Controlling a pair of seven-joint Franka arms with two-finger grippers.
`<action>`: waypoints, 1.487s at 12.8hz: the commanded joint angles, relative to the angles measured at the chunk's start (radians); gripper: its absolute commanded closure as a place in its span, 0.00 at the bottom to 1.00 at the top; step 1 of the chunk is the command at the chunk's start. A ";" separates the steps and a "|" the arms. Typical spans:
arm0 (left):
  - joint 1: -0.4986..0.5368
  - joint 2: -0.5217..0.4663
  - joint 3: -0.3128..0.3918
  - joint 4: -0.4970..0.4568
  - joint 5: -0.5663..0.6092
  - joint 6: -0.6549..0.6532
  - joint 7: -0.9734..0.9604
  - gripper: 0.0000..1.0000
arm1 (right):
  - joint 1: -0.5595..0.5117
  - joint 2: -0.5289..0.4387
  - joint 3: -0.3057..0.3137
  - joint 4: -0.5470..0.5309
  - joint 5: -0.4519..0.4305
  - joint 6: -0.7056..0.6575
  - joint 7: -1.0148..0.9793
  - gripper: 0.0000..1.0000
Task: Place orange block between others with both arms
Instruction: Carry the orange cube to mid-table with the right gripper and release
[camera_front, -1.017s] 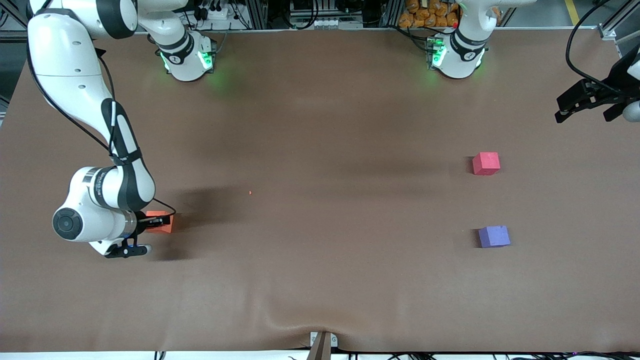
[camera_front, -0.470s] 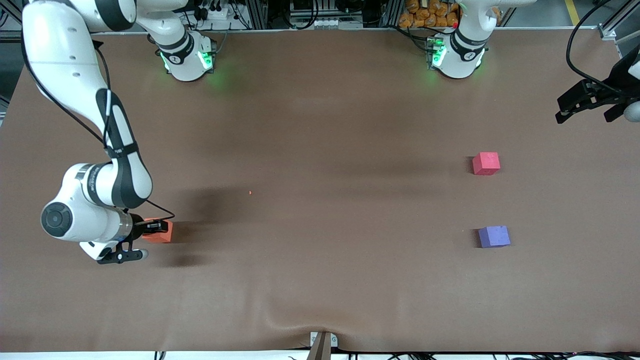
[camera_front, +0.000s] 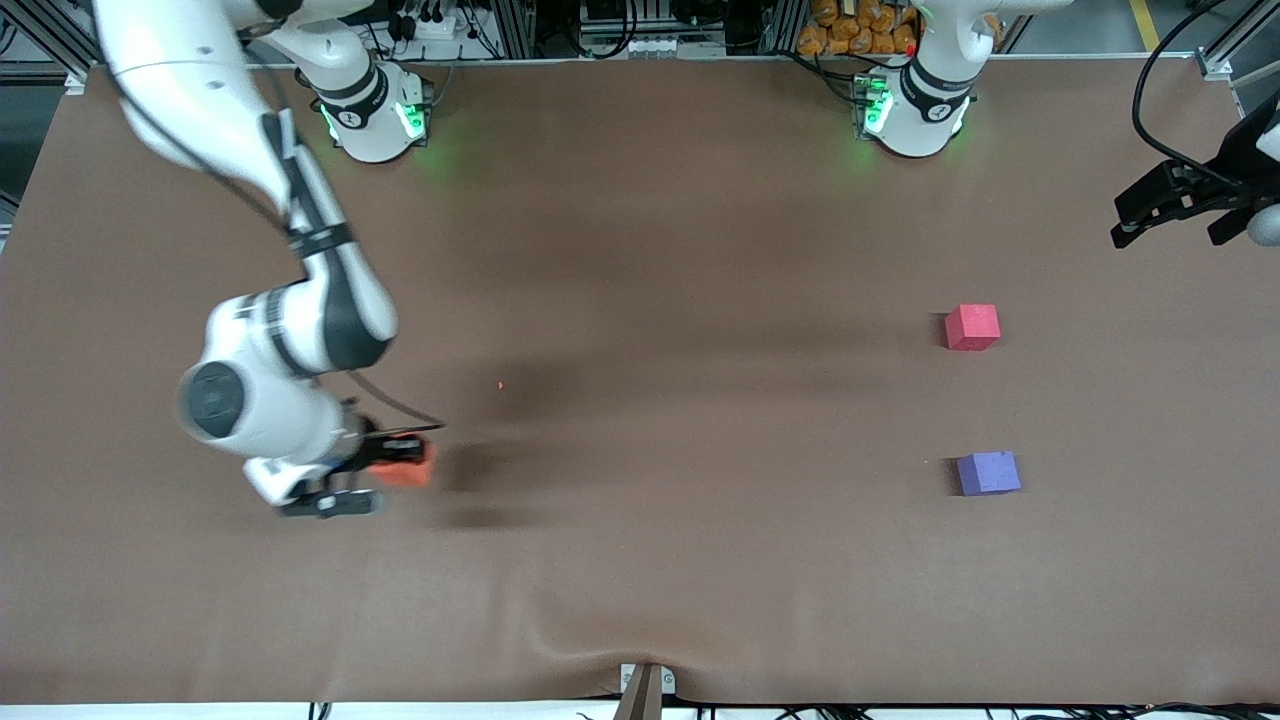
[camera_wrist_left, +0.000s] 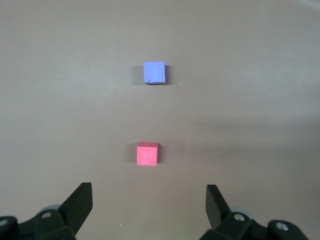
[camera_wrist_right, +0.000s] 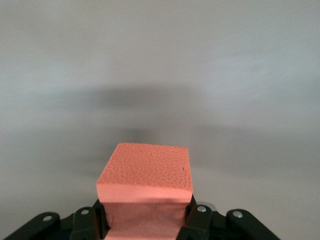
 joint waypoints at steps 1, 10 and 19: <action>0.008 -0.002 0.002 0.000 -0.013 0.003 0.005 0.00 | 0.106 0.003 -0.003 -0.002 0.115 0.025 0.077 0.46; 0.028 -0.005 0.005 -0.004 -0.010 -0.007 0.010 0.00 | 0.378 0.105 -0.009 0.035 0.333 0.171 0.080 0.41; 0.021 0.004 0.002 -0.023 -0.007 -0.004 0.010 0.00 | 0.461 0.205 -0.009 0.058 0.508 0.340 0.083 0.14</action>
